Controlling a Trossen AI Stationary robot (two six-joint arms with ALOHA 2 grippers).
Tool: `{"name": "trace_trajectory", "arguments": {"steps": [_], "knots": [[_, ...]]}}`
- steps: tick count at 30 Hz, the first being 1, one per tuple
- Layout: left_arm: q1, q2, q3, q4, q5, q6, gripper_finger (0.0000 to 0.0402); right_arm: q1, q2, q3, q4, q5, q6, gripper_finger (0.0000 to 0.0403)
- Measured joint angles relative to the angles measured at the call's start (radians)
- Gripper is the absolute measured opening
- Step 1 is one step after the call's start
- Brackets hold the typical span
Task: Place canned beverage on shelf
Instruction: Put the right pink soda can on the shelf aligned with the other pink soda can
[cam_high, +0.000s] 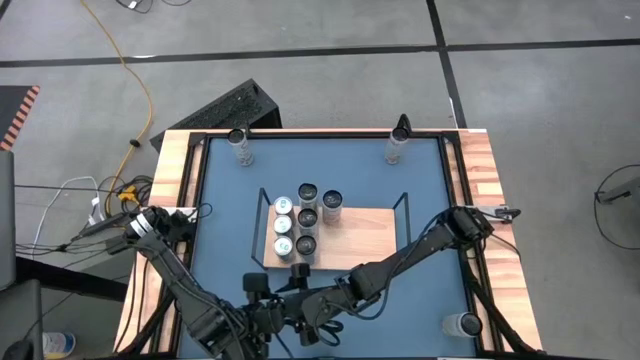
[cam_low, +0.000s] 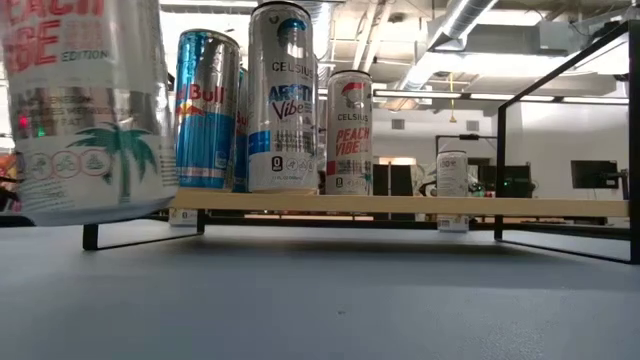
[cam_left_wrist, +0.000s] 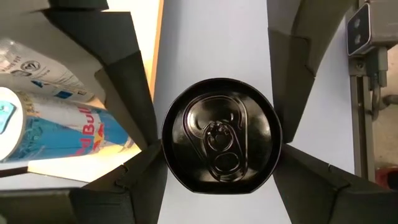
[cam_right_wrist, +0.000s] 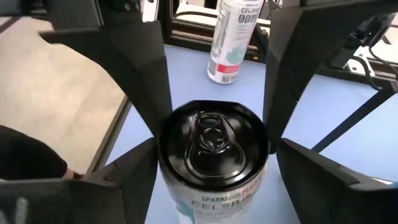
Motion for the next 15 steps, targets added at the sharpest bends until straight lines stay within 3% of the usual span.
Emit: {"name": "trace_trajectory", "arguments": {"steps": [10,15], "knots": [[0.0,0.0,0.0,0.003,-0.005,0.007,0.024,0.004,0.0,0.0,-0.01,0.032,0.001,0.0265],[-0.001,0.0,0.0,0.011,-0.019,-0.007,0.0242,0.005,0.0,0.0,-0.011,0.045,-0.004,0.022]]}}
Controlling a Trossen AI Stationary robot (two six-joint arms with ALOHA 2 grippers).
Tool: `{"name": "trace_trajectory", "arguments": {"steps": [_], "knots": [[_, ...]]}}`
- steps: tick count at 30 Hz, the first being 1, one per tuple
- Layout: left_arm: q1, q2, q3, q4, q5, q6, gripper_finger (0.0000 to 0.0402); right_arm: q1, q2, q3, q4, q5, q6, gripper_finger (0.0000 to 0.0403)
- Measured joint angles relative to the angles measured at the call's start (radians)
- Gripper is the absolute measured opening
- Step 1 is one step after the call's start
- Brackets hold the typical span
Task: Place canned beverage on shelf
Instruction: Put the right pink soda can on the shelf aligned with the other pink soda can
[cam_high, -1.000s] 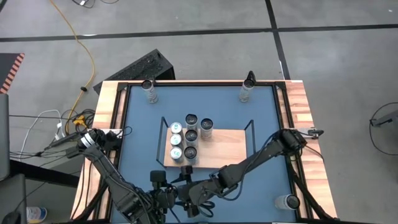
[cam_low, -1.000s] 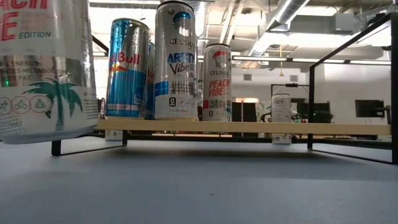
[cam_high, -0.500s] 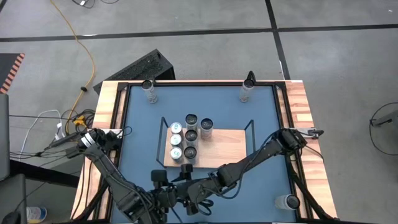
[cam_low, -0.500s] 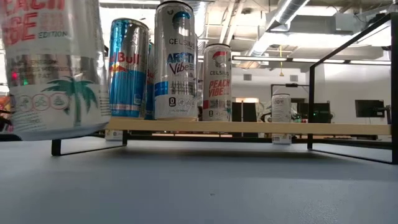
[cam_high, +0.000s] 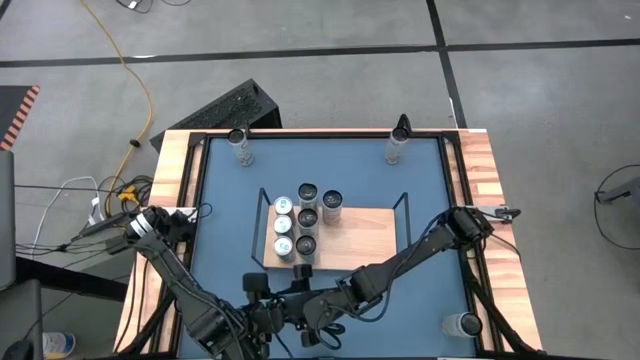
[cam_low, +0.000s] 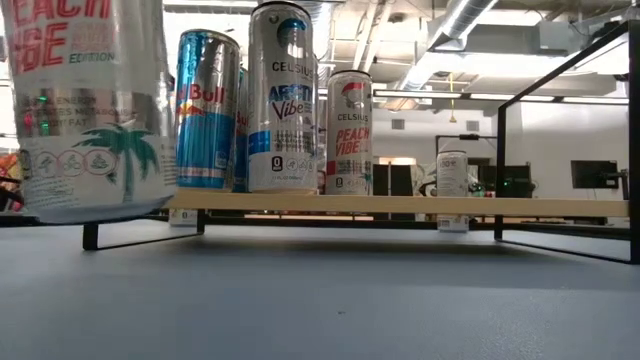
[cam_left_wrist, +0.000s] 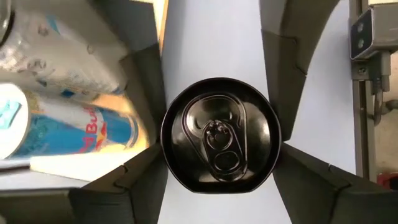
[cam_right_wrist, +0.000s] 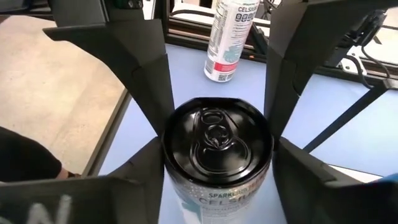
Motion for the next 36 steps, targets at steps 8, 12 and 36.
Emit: {"name": "trace_trajectory", "arguments": {"steps": [8,12,36], "knots": [[0.003,-0.001,0.0,0.007,0.05,-0.024,0.0301,0.0,0.0,-0.001,-0.004,0.008,-0.014,0.018],[0.004,-0.001,0.001,-0.014,0.083,-0.059,0.033,-0.001,0.0,-0.001,-0.008,0.009,-0.015,0.018],[-0.12,-0.016,0.019,-0.245,-0.04,-0.336,0.0346,0.089,-0.218,-0.002,-0.358,0.077,0.138,0.0182]]}}
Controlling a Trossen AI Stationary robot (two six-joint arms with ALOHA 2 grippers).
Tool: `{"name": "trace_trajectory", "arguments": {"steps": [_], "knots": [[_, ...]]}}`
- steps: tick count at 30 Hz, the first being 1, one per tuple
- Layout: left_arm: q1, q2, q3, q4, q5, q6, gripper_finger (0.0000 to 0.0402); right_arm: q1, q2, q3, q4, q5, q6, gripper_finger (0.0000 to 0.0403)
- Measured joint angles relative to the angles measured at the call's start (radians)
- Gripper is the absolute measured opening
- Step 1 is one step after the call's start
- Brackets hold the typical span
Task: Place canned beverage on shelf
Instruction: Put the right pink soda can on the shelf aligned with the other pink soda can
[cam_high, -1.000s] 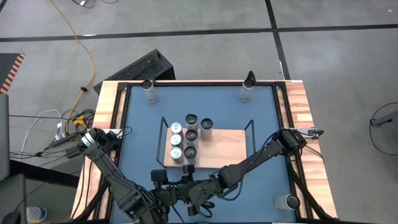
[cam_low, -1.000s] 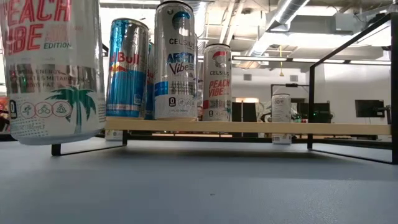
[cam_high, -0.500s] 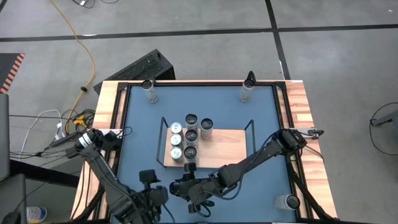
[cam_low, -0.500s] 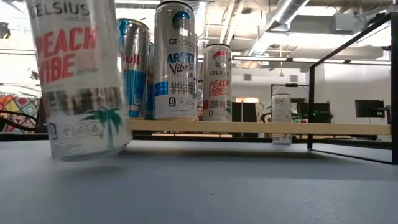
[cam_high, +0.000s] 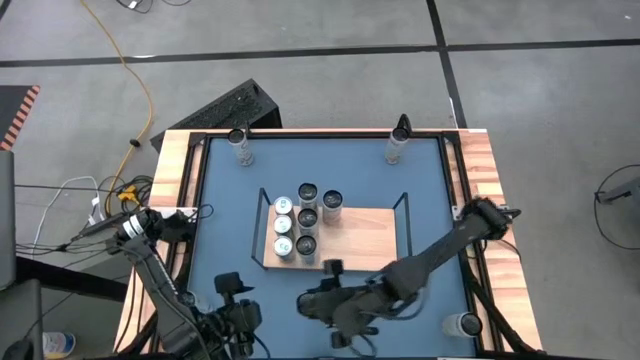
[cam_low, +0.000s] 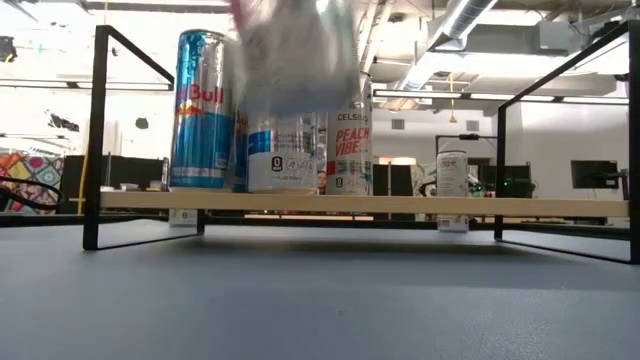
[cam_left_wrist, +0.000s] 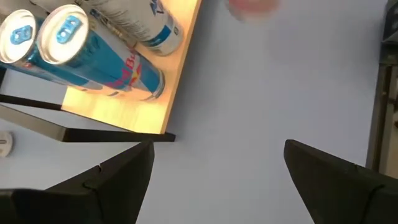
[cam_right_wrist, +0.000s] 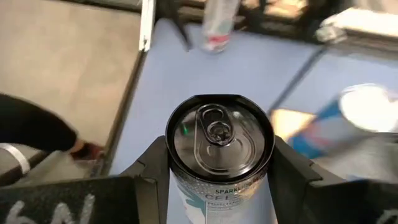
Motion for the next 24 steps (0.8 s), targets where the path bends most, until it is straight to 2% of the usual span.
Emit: {"name": "trace_trajectory", "arguments": {"steps": [7,9,12,15,19,21,24], "knots": [[-0.008,0.0,0.0,0.006,-0.023,0.003,0.0346,0.036,-0.193,0.002,-0.268,0.234,0.081,0.018],[-0.012,0.0,0.0,0.007,-0.026,-0.001,0.0346,0.033,-0.236,-0.011,-0.294,0.276,0.093,0.0183],[-0.018,0.0,0.0,0.008,-0.026,-0.009,0.0346,0.019,-0.327,-0.113,-0.26,0.321,0.097,0.0183],[-0.025,0.0,0.0,0.008,-0.039,-0.016,0.0346,-0.006,-0.459,-0.309,-0.125,0.314,0.115,0.0179],[-0.026,0.001,-0.001,0.008,-0.05,-0.019,0.0346,-0.06,-0.631,-0.603,0.17,0.209,0.135,0.0179],[-0.025,0.001,-0.001,0.008,-0.051,-0.02,0.0346,-0.085,-0.678,-0.725,0.324,0.184,0.118,0.0181],[-0.023,0.001,-0.001,0.009,-0.052,-0.027,0.0346,-0.119,-0.7,-0.856,0.463,0.14,0.089,0.0182]]}}
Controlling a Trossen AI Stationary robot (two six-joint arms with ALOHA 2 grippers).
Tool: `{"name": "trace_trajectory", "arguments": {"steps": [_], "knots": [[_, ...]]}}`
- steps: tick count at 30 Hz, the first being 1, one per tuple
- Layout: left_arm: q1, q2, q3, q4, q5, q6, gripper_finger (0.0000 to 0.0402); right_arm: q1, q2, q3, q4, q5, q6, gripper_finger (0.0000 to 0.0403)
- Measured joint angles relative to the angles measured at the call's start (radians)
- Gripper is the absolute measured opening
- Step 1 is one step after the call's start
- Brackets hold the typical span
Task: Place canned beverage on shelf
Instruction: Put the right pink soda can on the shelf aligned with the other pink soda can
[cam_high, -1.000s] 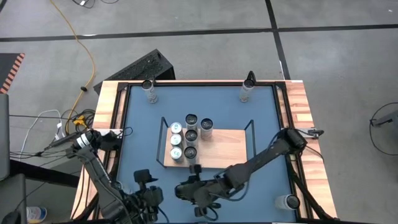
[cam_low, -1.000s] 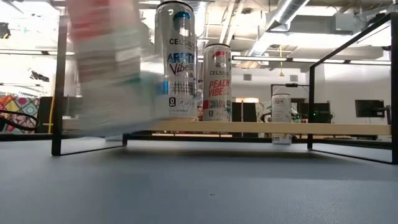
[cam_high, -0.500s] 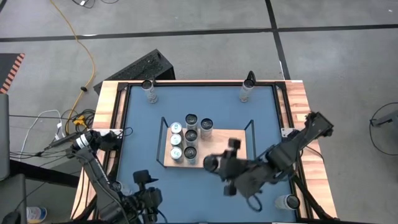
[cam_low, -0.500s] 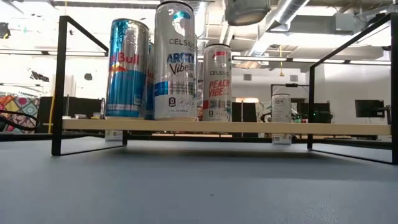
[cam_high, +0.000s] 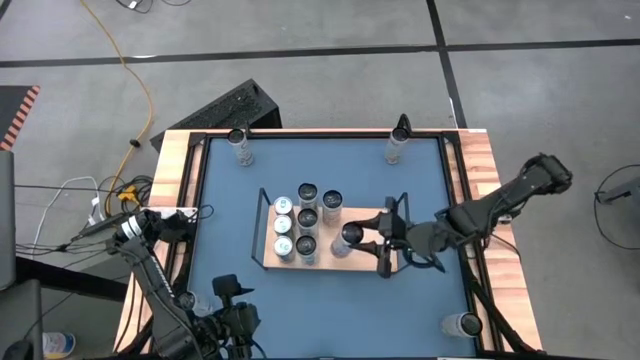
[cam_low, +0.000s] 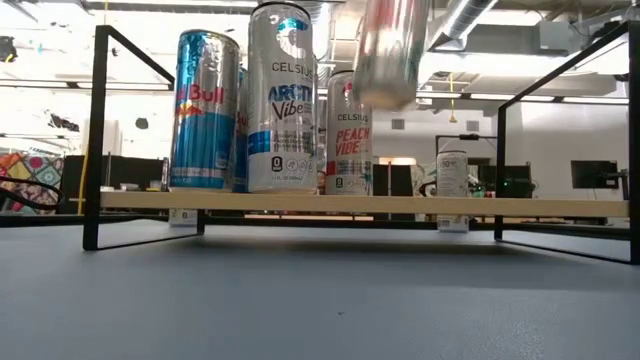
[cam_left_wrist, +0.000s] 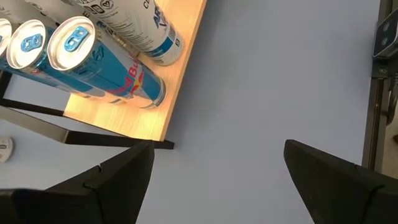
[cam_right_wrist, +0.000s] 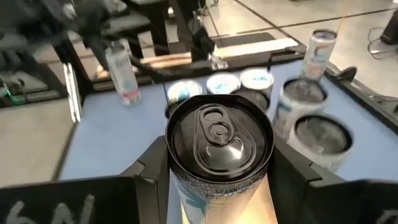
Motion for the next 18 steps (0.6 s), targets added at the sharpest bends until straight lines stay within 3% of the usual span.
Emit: {"name": "trace_trajectory", "arguments": {"steps": [8,14,18], "knots": [[0.004,0.001,0.0,0.001,-0.003,-0.013,0.0346,-0.103,0.024,-0.068,0.082,-0.125,-0.059,0.0182],[0.006,0.001,0.0,0.002,-0.003,-0.022,0.0346,-0.189,0.081,-0.069,0.074,-0.308,-0.082,0.0181],[0.006,0.001,-0.001,0.002,-0.003,-0.022,0.0346,-0.212,0.102,-0.069,0.082,-0.312,-0.117,0.0183]]}}
